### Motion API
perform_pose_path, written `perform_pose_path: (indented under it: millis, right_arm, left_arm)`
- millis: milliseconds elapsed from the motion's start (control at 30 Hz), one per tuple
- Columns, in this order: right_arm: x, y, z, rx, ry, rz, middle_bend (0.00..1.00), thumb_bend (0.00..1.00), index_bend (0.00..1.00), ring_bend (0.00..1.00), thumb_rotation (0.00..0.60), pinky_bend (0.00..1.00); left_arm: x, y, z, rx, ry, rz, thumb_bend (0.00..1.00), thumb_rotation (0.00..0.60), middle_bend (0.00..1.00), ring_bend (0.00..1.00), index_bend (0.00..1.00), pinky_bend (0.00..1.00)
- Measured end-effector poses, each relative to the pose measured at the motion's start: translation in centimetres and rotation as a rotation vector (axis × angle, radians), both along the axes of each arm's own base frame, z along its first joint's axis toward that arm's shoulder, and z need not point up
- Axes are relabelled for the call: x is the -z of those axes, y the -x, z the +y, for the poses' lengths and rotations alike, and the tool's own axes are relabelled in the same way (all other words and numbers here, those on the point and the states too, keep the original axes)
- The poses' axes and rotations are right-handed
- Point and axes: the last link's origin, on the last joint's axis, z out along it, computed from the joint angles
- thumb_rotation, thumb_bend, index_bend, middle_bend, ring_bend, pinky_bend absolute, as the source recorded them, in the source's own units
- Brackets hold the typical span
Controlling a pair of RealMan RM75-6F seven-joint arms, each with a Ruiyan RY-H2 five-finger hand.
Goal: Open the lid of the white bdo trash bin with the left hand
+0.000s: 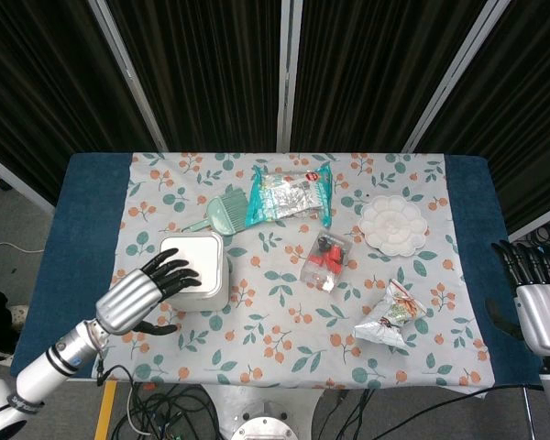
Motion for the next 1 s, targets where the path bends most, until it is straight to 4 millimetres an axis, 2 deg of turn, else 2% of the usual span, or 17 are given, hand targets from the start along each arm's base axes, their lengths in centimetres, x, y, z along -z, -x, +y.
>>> perform_pose_path:
  millis: [233, 400, 500, 700, 800, 1000]
  right_arm:
    - [0.1, 0.4, 0.0, 0.005, -0.004, -0.011, 0.04, 0.31, 0.01, 0.00, 0.600, 0.00]
    - [0.2, 0.6, 0.0, 0.005, -0.004, -0.016, 0.04, 0.31, 0.01, 0.00, 0.600, 0.00]
    - [0.2, 0.7, 0.1, 0.008, -0.001, -0.019, 0.04, 0.31, 0.01, 0.00, 0.600, 0.00]
    - [0.2, 1.1, 0.2, 0.013, 0.001, -0.028, 0.04, 0.31, 0.01, 0.00, 0.600, 0.00]
    - [0.3, 1.3, 0.3, 0.018, 0.003, -0.033, 0.04, 0.31, 0.01, 0.00, 0.600, 0.00]
    - [0.5, 1.9, 0.6, 0.033, 0.001, -0.042, 0.04, 0.31, 0.01, 0.00, 0.600, 0.00]
  left_arm:
    - [1.8, 0.5, 0.3, -0.035, 0.069, 0.065, 0.00, 0.577, 0.20, 0.14, 0.22, 0.00]
    - [1.9, 0.5, 0.4, -0.049, 0.072, 0.069, 0.00, 0.572, 0.20, 0.14, 0.22, 0.00]
    - [1.0, 0.3, 0.3, -0.042, 0.023, 0.025, 0.00, 0.573, 0.20, 0.14, 0.22, 0.00]
    - [-2.3, 1.0, 0.2, -0.080, -0.138, -0.080, 0.00, 0.565, 0.19, 0.14, 0.22, 0.00]
    - [-4.0, 2.5, 0.1, -0.149, -0.221, -0.099, 0.00, 0.564, 0.19, 0.14, 0.22, 0.00]
    - [-6.6, 6.9, -0.8, -0.348, -0.346, -0.061, 0.00, 0.547, 0.18, 0.14, 0.22, 0.00]
